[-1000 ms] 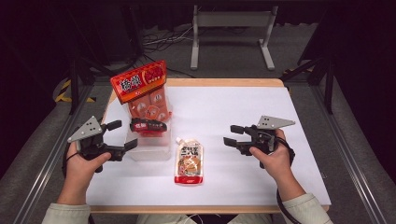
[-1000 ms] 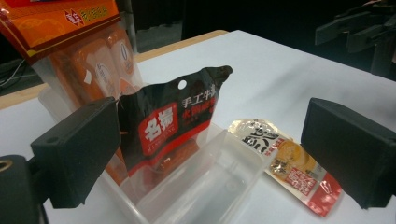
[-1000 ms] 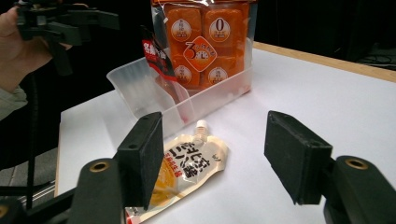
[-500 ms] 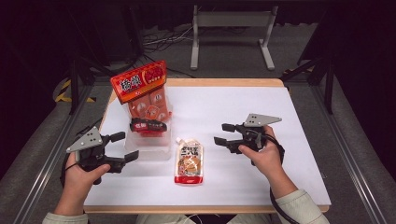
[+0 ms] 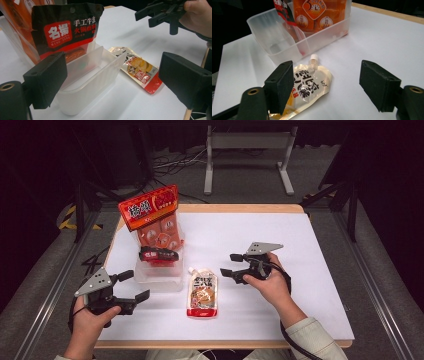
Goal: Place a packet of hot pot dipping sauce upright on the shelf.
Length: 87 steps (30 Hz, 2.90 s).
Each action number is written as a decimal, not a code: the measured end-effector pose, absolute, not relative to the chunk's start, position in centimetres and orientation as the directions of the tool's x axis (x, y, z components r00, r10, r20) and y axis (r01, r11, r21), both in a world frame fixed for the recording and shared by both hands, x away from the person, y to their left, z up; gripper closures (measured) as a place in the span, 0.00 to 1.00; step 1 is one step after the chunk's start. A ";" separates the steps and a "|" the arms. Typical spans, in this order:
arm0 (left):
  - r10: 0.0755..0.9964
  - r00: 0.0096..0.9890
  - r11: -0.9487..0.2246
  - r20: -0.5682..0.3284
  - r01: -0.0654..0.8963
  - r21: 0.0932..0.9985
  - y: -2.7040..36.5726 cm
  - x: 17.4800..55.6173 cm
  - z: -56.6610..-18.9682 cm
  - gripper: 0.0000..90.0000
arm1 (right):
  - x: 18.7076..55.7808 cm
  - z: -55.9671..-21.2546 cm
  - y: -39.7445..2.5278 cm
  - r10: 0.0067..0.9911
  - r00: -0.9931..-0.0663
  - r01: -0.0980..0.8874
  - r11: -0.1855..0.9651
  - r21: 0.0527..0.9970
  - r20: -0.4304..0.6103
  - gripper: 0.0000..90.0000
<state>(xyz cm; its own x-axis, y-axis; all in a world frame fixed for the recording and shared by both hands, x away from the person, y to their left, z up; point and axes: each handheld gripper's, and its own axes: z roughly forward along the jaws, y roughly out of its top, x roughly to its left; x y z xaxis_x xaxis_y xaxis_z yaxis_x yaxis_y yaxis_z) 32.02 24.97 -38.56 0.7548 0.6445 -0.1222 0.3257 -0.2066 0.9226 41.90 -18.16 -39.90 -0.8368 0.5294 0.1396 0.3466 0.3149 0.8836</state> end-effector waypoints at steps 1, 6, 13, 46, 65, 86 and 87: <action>0.645 0.754 -0.209 -0.121 0.326 0.922 25.0 32.1 -38.6 0.10 | 42.0 -40.1 -18.0 0.528 -0.837 0.355 0.322 0.878 0.145 0.31; 0.656 0.744 -0.198 -0.130 0.336 0.921 25.0 32.2 -38.8 0.10 | 42.4 -40.9 -17.1 0.521 -0.839 0.377 0.346 0.859 0.158 0.31; 0.662 0.737 -0.193 -0.139 0.347 0.918 25.1 32.4 -39.2 0.10 | 43.0 -42.1 -15.8 0.519 -0.838 0.397 0.371 0.839 0.168 0.31; 0.680 0.717 -0.175 -0.155 0.364 0.915 25.1 32.6 -39.8 0.07 | 43.8 -45.2 -12.7 0.480 -0.857 0.438 0.488 0.755 0.187 0.27; 0.670 0.723 -0.183 -0.169 0.381 0.906 24.8 32.8 -39.9 0.08 | 42.8 -45.2 -11.8 0.514 -0.849 0.415 0.502 0.758 0.124 0.72; 0.661 0.733 -0.199 -0.165 0.382 0.902 24.3 32.7 -40.0 0.09 | 41.6 -43.3 -12.7 0.486 -0.862 0.398 0.475 0.785 0.143 1.00; 0.658 0.735 -0.201 -0.164 0.382 0.902 24.2 32.8 -40.1 0.09 | 41.3 -42.7 -12.8 0.483 -0.866 0.382 0.466 0.798 0.132 1.00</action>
<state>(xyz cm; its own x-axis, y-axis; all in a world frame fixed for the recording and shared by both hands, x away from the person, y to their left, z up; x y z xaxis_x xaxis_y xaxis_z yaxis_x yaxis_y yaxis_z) 32.78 24.24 -40.08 0.7351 0.6578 -0.1643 0.3816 -0.2012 0.9022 41.26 -12.80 -42.71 -0.8655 0.4832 0.1320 0.3820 0.4664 0.7978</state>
